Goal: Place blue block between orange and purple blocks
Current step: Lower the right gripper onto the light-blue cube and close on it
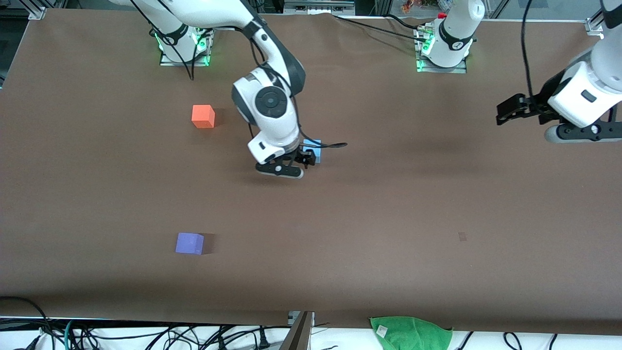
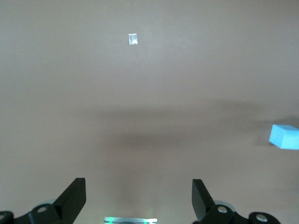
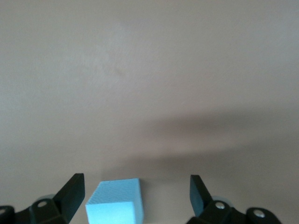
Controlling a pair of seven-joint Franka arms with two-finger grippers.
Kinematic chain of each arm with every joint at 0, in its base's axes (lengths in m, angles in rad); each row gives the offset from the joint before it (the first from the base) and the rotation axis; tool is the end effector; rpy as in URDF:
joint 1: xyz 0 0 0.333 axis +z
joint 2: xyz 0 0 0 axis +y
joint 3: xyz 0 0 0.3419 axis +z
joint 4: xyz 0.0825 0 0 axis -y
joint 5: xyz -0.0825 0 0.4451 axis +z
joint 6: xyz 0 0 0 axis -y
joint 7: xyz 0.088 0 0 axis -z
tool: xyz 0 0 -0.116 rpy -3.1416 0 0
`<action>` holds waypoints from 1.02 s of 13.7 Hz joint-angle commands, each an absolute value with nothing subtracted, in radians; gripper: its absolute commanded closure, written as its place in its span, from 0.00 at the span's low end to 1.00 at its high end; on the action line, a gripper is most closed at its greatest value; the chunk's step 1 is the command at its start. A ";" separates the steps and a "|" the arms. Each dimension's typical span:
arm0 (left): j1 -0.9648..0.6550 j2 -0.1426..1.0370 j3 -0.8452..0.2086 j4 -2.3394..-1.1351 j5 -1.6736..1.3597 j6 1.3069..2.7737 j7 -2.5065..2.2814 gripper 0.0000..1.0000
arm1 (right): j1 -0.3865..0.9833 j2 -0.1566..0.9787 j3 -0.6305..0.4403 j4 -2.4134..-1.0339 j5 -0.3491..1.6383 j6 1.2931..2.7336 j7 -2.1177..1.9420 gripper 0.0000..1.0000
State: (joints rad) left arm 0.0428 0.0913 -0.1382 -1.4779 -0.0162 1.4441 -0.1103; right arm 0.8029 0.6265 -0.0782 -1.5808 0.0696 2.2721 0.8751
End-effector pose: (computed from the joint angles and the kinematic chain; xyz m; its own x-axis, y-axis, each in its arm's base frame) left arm 0.6282 -0.0581 0.6237 0.9919 0.0126 -0.1263 0.0146 -0.9998 0.0150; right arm 0.5696 0.5177 0.2545 0.9836 -0.1772 0.0350 -0.1750 -0.9829 -0.0579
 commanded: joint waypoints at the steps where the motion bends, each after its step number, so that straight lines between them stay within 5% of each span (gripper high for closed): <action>1: -0.030 -0.015 -0.033 -1.656 -0.015 1.596 0.038 0.00 | 0.877 0.676 -0.084 -1.550 0.075 2.312 0.977 0.01; 14: -0.009 -0.018 -0.041 -1.631 0.038 1.537 0.063 0.00 | 0.954 0.701 -0.095 -1.562 0.026 2.251 0.902 0.01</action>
State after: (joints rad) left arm -0.0016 -0.0039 -0.0384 -1.6332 0.0213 1.5533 0.0767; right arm 0.9528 0.7158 -0.0899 -1.5661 0.0446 2.2963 0.9200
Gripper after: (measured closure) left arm 0.000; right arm 0.004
